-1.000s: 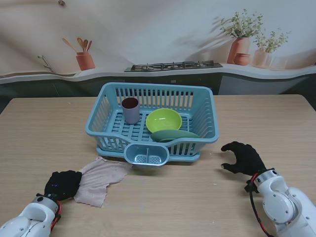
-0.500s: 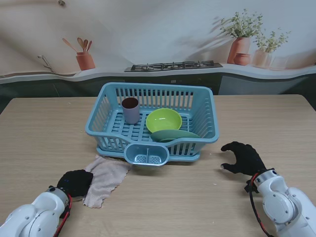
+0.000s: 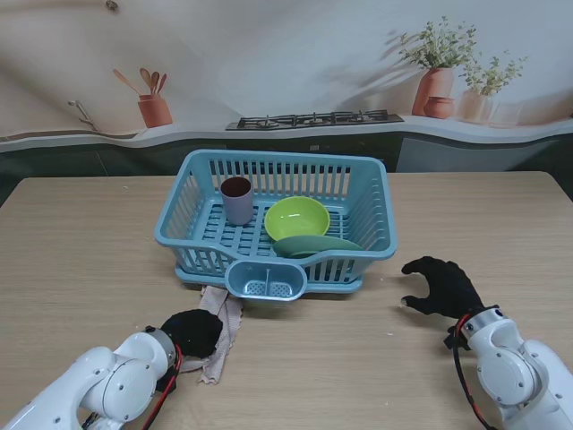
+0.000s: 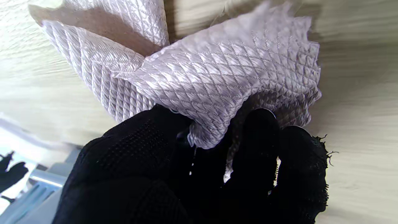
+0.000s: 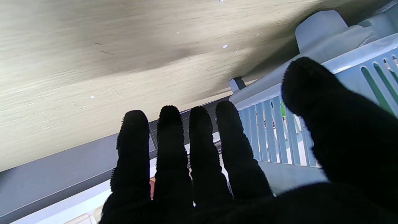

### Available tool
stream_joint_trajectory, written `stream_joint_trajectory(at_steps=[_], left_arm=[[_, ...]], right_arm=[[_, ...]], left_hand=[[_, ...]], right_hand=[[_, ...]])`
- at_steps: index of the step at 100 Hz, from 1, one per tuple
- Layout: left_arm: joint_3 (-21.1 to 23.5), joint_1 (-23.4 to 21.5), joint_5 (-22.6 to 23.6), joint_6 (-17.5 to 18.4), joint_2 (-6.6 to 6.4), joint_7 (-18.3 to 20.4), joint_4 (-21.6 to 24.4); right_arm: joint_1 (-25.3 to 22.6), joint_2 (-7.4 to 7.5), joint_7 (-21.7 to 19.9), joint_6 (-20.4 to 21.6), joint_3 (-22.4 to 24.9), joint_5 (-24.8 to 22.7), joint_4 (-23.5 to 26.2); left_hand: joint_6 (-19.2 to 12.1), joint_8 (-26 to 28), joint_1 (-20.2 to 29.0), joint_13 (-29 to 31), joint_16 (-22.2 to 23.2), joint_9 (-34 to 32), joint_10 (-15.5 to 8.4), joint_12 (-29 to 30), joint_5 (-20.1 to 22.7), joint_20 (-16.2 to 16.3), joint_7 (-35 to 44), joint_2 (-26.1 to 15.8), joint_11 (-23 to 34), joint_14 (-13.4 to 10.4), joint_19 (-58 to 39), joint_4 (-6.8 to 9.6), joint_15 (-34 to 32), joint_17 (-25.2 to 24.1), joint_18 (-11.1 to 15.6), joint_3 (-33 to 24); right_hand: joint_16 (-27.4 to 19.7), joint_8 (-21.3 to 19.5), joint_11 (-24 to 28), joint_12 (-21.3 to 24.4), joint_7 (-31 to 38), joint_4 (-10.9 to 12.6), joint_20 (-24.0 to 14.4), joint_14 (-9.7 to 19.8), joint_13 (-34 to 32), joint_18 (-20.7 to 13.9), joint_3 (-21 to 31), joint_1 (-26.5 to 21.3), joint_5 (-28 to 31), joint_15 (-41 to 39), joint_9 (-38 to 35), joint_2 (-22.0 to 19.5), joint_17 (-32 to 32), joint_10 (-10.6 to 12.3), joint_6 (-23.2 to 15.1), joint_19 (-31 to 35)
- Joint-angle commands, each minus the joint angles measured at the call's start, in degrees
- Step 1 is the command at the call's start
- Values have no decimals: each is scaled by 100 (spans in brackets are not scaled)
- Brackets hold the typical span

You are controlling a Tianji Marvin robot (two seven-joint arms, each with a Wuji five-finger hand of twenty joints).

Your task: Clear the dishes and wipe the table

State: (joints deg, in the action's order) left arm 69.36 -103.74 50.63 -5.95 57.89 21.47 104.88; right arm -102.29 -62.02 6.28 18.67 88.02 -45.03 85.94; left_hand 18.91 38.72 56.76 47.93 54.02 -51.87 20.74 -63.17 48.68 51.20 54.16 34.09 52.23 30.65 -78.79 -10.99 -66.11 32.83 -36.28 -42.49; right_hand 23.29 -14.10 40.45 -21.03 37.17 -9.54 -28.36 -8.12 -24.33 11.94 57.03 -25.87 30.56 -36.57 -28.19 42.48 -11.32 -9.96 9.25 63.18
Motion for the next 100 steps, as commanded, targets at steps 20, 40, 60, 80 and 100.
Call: stream_joint_trajectory(at_steps=[20, 40, 60, 80, 100], left_arm=[[-56, 20, 491, -52, 13, 66, -309], [271, -282, 1222, -130, 46, -133, -254], [1023, -818, 1759, 101, 131, -1023, -311], [1780, -1352, 2078, 267, 215, -2198, -566], [2217, -1621, 2217, 359, 265, -3229, -923]], right_arm=[[-40, -12, -67, 16, 1, 7, 34], [-45, -12, -80, 3, -3, 15, 43], [-31, -10, -76, 29, 3, 8, 31], [-33, -10, -75, 13, -3, 3, 37], [-31, -5, -97, 3, -15, -4, 42]], left_hand=[[-329, -1745, 559, 309, 140, 185, 140, 722, 267, 50, -1990, -184, 286, 19, -696, 364, -424, 432, -371, 71], [64, -1244, 811, 560, 354, 189, 545, 503, 831, 112, -1546, -525, 545, 141, -1152, 381, -844, 1054, -371, 362], [103, -786, 802, 550, 403, 129, 576, 255, 825, 100, -1390, -531, 542, 189, -1190, 333, -877, 1083, -371, 274], [112, -639, 788, 537, 417, 106, 578, 155, 832, 110, -1398, -506, 495, 213, -1135, 313, -859, 1020, -371, 202], [116, -598, 789, 530, 420, 88, 586, 121, 843, 128, -1395, -504, 481, 221, -1115, 308, -848, 1007, -371, 183]], right_hand=[[-21, -54, -77, 66, -23, 115, 16, -24, -14, -89, -31, -42, 0, -25, 1, -119, 65, -7, 15, 11], [-22, -55, -78, 67, -23, 120, 10, -30, -11, -95, -43, -38, 4, -23, 0, -140, 68, -12, 15, 9], [-22, -55, -81, 68, -26, 123, 4, -31, -12, -101, -50, -38, 4, -23, 11, -140, 66, -6, 14, 5], [-21, -57, -79, 67, -24, 123, 0, -28, -12, -101, -45, -45, 8, -26, 6, -139, 67, -10, 14, 3], [-20, -58, -79, 67, -23, 122, -3, -28, -16, -104, -44, -44, 9, -28, 5, -136, 68, -14, 18, 1]])
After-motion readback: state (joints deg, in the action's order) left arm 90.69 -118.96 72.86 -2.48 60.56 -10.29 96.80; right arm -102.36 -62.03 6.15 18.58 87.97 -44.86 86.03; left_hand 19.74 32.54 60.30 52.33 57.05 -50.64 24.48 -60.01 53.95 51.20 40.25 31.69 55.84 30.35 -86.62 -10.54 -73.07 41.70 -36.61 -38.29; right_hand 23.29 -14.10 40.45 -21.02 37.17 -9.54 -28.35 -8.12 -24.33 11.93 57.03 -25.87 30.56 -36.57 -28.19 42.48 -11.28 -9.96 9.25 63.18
